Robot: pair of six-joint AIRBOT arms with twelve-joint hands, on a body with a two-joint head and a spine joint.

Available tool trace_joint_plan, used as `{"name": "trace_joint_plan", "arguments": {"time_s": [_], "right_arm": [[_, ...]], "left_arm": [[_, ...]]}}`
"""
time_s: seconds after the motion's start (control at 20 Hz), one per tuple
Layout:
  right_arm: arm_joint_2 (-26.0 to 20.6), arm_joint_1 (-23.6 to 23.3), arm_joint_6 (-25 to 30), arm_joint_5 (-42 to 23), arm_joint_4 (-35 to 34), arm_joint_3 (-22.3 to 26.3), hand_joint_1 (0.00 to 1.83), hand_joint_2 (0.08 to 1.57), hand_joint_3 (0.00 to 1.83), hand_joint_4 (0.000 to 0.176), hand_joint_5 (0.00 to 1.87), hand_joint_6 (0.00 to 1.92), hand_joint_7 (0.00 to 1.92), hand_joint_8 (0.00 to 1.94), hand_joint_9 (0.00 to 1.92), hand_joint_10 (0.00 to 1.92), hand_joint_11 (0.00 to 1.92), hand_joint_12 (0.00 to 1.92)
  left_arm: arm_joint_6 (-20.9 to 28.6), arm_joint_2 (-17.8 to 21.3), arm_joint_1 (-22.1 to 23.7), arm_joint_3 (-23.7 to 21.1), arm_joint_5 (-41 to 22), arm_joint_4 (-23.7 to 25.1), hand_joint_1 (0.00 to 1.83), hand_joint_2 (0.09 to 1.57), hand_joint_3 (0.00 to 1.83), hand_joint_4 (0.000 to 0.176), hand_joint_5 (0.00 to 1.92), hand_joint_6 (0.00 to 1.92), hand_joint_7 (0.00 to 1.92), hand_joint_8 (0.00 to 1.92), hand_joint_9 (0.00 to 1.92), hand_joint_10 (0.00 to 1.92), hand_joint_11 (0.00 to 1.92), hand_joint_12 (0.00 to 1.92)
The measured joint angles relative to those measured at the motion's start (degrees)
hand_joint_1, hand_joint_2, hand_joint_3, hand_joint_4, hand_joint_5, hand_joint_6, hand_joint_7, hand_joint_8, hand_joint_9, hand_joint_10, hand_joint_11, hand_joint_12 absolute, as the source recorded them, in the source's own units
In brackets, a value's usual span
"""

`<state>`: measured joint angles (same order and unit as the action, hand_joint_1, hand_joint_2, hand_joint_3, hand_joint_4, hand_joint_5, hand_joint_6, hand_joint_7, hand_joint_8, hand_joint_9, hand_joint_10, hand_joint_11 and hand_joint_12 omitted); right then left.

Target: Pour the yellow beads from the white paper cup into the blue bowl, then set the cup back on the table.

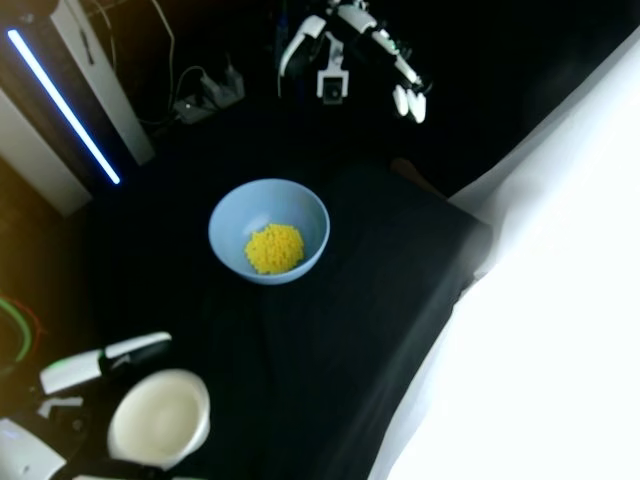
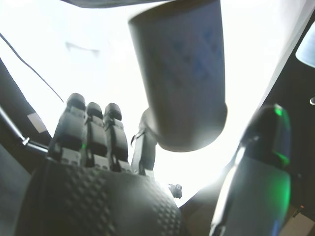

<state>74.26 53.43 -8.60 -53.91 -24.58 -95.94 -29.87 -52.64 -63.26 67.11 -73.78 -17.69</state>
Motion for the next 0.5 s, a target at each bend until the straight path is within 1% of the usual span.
{"name": "trace_joint_plan", "arguments": {"time_s": [0.05, 0.1, 0.15, 0.2, 0.3, 0.35, 0.4, 0.45, 0.5], "right_arm": [[0.0, 0.1, 0.0, 0.0, 0.0, 0.0, 0.78, 0.52, 0.0, 0.176, 0.08, 0.0, 0.05, 0.0, 0.0, 0.0, 0.0, 0.35], [-0.1, 0.1, 0.0, 0.0, -0.1, 0.2, 0.76, 0.51, 0.0, 0.176, 0.05, 0.0, 0.04, 0.0, 0.0, 0.0, 0.0, 0.25], [-0.3, 0.3, 0.1, -0.1, 0.4, 0.3, 0.75, 0.5, 0.0, 0.176, 0.04, 0.0, 0.05, 0.0, 0.0, 0.0, 0.0, 0.28], [-0.3, 0.3, 0.2, -0.2, 0.5, 0.3, 0.75, 0.52, 0.0, 0.176, 0.02, 0.0, 0.04, 0.0, 0.0, 0.0, 0.0, 0.35], [-0.5, 0.3, 0.7, -0.2, 0.5, 0.3, 0.79, 0.54, 0.0, 0.176, 0.02, 0.0, 0.04, 0.0, 0.0, 0.0, 0.0, 0.2], [-0.4, 0.3, 1.0, -0.2, 0.4, 0.3, 0.79, 0.52, 0.0, 0.176, 0.02, 0.0, 0.05, 0.0, 0.0, 0.0, 0.0, 0.19], [-0.4, 0.3, 1.1, -0.2, 0.5, 0.3, 0.8, 0.53, 0.0, 0.176, 0.03, 0.0, 0.06, 0.0, 0.0, 0.0, 0.0, 0.14], [-0.4, 0.3, 1.3, -0.2, 0.7, 0.3, 0.81, 0.53, 0.0, 0.176, 0.04, 0.0, 0.07, 0.0, 0.0, 0.0, 0.0, 0.13], [-0.4, 0.3, 1.3, -0.2, 1.0, 0.3, 0.83, 0.52, 0.0, 0.176, 0.05, 0.0, 0.07, 0.0, 0.0, 0.0, 0.0, 0.1]], "left_arm": [[0.0, 0.0, 0.0, 0.0, 0.0, 0.0, 0.47, 0.84, 0.0, 0.063, 0.0, 0.0, 0.33, 0.0, 0.25, 0.0, 0.0, 0.54], [0.0, 0.0, 0.0, 0.0, 0.0, 0.0, 0.45, 0.84, 0.0, 0.049, 0.0, 0.0, 0.34, 0.0, 0.26, 0.01, 0.01, 0.56], [0.0, 0.0, 0.0, 0.0, 0.0, 0.0, 0.43, 0.84, 0.0, 0.053, 0.0, 0.0, 0.33, 0.0, 0.26, 0.0, 0.01, 0.56], [0.0, 0.0, 0.0, 0.0, -0.1, 0.1, 0.42, 0.83, 0.0, 0.051, 0.0, 0.0, 0.33, 0.0, 0.26, 0.0, 0.01, 0.56], [0.0, -0.1, 0.0, 0.0, 0.0, 0.0, 0.42, 0.83, 0.0, 0.051, 0.0, 0.0, 0.32, 0.0, 0.25, 0.0, 0.0, 0.56], [0.0, -0.1, 0.0, 0.0, 0.1, 0.0, 0.42, 0.83, 0.0, 0.059, 0.0, 0.0, 0.32, 0.0, 0.25, 0.0, 0.0, 0.56], [0.0, -0.1, 0.0, 0.0, 0.1, 0.1, 0.43, 0.83, 0.0, 0.06, 0.0, 0.0, 0.32, 0.0, 0.24, 0.0, 0.0, 0.54], [0.0, -0.1, 0.0, 0.0, 0.1, 0.0, 0.43, 0.84, 0.0, 0.043, 0.0, 0.0, 0.32, 0.0, 0.24, 0.0, 0.0, 0.53], [0.0, -0.1, 0.0, 0.0, 0.1, 0.1, 0.44, 0.84, 0.0, 0.044, 0.0, 0.0, 0.32, 0.0, 0.23, 0.0, 0.0, 0.52]]}}
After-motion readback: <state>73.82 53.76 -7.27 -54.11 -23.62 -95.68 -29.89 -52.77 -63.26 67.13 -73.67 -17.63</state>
